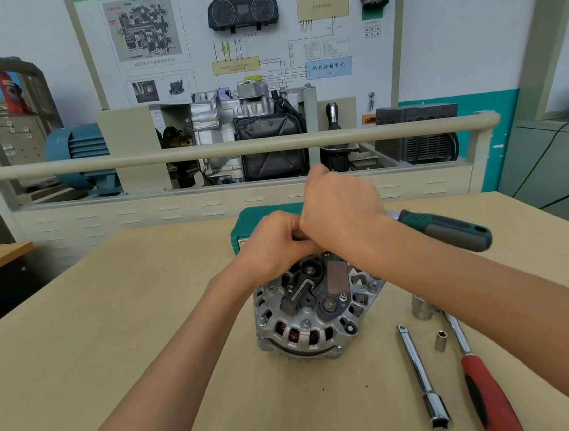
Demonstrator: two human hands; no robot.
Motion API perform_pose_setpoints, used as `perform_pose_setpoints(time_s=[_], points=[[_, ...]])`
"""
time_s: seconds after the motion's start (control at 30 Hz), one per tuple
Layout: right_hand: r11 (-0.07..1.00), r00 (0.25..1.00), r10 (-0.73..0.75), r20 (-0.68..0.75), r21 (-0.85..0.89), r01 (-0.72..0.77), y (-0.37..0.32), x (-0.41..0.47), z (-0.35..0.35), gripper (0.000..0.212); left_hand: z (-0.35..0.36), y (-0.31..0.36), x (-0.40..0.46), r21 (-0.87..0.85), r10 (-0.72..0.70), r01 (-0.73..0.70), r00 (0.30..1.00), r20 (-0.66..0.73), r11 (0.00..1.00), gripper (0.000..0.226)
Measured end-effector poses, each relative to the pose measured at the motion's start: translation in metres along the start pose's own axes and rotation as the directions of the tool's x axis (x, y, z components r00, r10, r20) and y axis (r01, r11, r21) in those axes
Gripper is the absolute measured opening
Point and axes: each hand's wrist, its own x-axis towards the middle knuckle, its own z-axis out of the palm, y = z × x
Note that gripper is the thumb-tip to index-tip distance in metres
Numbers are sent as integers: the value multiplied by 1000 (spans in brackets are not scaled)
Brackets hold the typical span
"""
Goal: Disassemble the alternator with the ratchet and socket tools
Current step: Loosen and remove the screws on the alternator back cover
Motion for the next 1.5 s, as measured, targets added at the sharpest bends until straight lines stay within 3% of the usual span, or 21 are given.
perform_pose_setpoints(time_s=[0.17,0.37,0.53,0.63,0.73,0.8,0.87,0.93,1.0,1.17,1.23,1.3,1.5], points=[[989,991,-130,-11,-73,129,1,2,-7,32,-1,0,-3,-64,18,-17,1000,14,998,45],[879,881,-470,54,-60,473,17,9,-15,33,-1,1,-1,-96,-20,24,999,40,995,24],[751,760,-643,90,-118,649,28,12,-17,27,0,4,-1,-71,-26,29,999,42,997,26],[754,761,-642,88,-104,648,30,10,-18,29,0,4,0,-46,-11,13,999,52,999,32],[824,827,-559,60,-71,562,24,6,-16,16,-1,3,2,-16,-41,42,999,29,999,25],[918,918,-396,17,-30,396,15,1,-13,9,0,5,3,14,-55,55,998,12,998,21],[987,987,-163,6,-3,163,8,-3,-10,14,0,6,5,36,-38,38,999,9,999,22],[999,997,-48,55,5,48,3,-4,-6,24,0,7,5,56,-18,18,1000,0,998,30],[1000,996,-22,84,14,21,2,-2,-6,24,1,7,7,70,-20,20,1000,4,997,19],[988,987,-153,40,-28,154,11,-2,-11,7,2,6,11,62,6,-8,999,31,998,12],[970,969,-240,53,-29,242,17,-1,-13,11,2,7,11,44,5,-7,999,43,999,8],[945,944,-326,52,-16,327,25,3,-13,10,2,7,12,15,-1,0,999,50,1000,17],[836,835,-546,66,-27,548,44,9,-9,32,3,10,16,-39,-1,5,995,101,999,36]])
